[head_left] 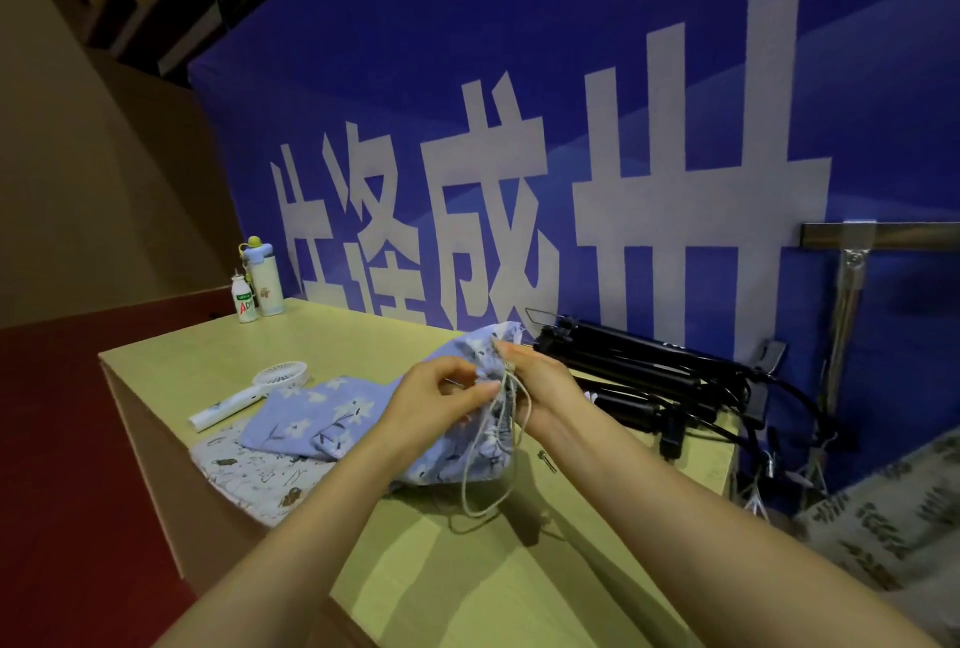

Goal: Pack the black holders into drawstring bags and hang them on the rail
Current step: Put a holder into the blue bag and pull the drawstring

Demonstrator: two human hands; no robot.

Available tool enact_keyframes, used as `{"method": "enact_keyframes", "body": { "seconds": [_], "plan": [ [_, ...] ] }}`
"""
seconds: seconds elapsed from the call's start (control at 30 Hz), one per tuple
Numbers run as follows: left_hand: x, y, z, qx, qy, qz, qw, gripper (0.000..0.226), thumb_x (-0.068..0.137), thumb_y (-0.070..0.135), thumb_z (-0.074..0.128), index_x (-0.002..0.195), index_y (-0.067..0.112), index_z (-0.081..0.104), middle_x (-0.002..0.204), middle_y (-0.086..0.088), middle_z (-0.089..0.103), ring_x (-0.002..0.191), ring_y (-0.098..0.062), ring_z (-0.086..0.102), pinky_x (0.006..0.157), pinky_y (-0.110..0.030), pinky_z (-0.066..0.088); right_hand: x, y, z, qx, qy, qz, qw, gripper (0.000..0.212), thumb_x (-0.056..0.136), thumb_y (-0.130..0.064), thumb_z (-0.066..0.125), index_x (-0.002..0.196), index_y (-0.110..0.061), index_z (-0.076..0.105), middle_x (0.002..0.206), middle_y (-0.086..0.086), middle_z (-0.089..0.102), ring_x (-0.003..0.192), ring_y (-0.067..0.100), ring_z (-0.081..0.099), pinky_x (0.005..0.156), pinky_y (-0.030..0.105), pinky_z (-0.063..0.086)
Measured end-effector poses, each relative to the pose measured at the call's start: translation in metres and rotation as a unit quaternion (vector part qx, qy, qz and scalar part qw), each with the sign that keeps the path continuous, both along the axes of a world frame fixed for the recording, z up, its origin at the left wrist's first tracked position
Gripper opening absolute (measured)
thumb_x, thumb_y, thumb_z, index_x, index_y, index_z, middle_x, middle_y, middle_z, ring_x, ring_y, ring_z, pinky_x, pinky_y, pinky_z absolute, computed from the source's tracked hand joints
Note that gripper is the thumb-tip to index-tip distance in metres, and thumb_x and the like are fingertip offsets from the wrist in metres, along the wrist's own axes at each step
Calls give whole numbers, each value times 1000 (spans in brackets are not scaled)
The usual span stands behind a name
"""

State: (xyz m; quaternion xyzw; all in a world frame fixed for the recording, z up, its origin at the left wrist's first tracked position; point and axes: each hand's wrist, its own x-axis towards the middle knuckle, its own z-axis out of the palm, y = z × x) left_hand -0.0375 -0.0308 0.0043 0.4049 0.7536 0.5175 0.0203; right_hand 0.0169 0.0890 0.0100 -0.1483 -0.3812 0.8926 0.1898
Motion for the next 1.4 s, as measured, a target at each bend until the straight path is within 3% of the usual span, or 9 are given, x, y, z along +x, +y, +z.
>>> {"method": "enact_keyframes", "body": {
  "seconds": [0.1, 0.2, 0.33, 0.63, 0.87, 0.93, 1.03, 1.13, 1.4],
  "plan": [
    [1, 6, -1, 30, 18, 37, 999, 35, 90, 16, 60, 57, 16, 48, 47, 9, 46, 50, -3, 40, 57, -19, 38, -1, 0, 1, 24, -24, -9, 999, 16, 87, -6, 61, 99, 6, 62, 84, 20, 63, 62, 26, 62, 53, 31, 55],
    [-4, 7, 2, 75, -113, 68, 988, 40, 96, 22, 51, 58, 14, 40, 43, 9, 38, 45, -9, 33, 48, -20, 31, 2, 8, -1, 128, -110, -199, 965, 8, 85, -4, 61, 90, -6, 68, 88, 10, 66, 74, 23, 61, 65, 32, 54],
    [-10, 7, 4, 88, -293, 73, 949, 36, 93, 28, 54, 63, 9, 50, 49, -6, 47, 40, -15, 40, 42, -21, 34, 28, 11, 8, 249, -11, -328, 911, 10, 93, -14, 56, 88, -19, 63, 86, 0, 65, 85, 17, 62, 80, 31, 52],
    [1, 16, 21, 128, -315, 101, 935, 30, 93, 29, 54, 77, 7, 63, 81, -18, 66, 76, -32, 62, 78, -39, 54, 26, -8, 5, 440, -45, -45, 896, 17, 93, -9, 54, 79, -13, 61, 80, 3, 64, 73, 16, 64, 68, 23, 55],
    [-12, 5, 40, 206, -164, 179, 948, 32, 96, 34, 43, 80, 12, 59, 96, -23, 64, 88, -32, 60, 93, -54, 50, -5, -1, -13, 725, -303, 38, 618, 20, 83, 0, 57, 98, -1, 70, 83, 8, 57, 78, 21, 55, 67, 30, 45],
    [-18, -1, 37, 227, -203, 186, 934, 34, 97, 32, 43, 75, 13, 59, 88, -19, 62, 87, -28, 57, 95, -51, 49, -9, 0, -17, 699, -305, 13, 646, 18, 83, 0, 58, 96, -3, 71, 85, 8, 62, 81, 22, 60, 69, 31, 49],
    [-19, -4, 34, 236, -264, 174, 919, 36, 100, 26, 41, 73, 11, 59, 78, -12, 61, 82, -30, 58, 82, -40, 50, -12, 1, -17, 587, -200, -54, 783, 18, 85, -9, 60, 72, -16, 69, 80, 2, 68, 82, 20, 65, 79, 37, 54],
    [-17, -1, 33, 218, -272, 164, 923, 37, 101, 25, 37, 76, 8, 58, 86, -20, 62, 84, -32, 59, 87, -45, 50, -16, 3, -17, 539, -137, -115, 823, 23, 84, -17, 65, 63, -24, 62, 76, 2, 72, 77, 23, 70, 79, 45, 57],
    [-24, 8, 39, 225, -238, 165, 930, 34, 96, 27, 40, 98, 3, 64, 102, -24, 65, 95, -36, 62, 96, -50, 49, -18, -5, -9, 742, -172, -110, 638, 28, 96, -38, 45, 92, -17, 64, 87, 6, 66, 82, 27, 62, 69, 37, 50]
  ]
}}
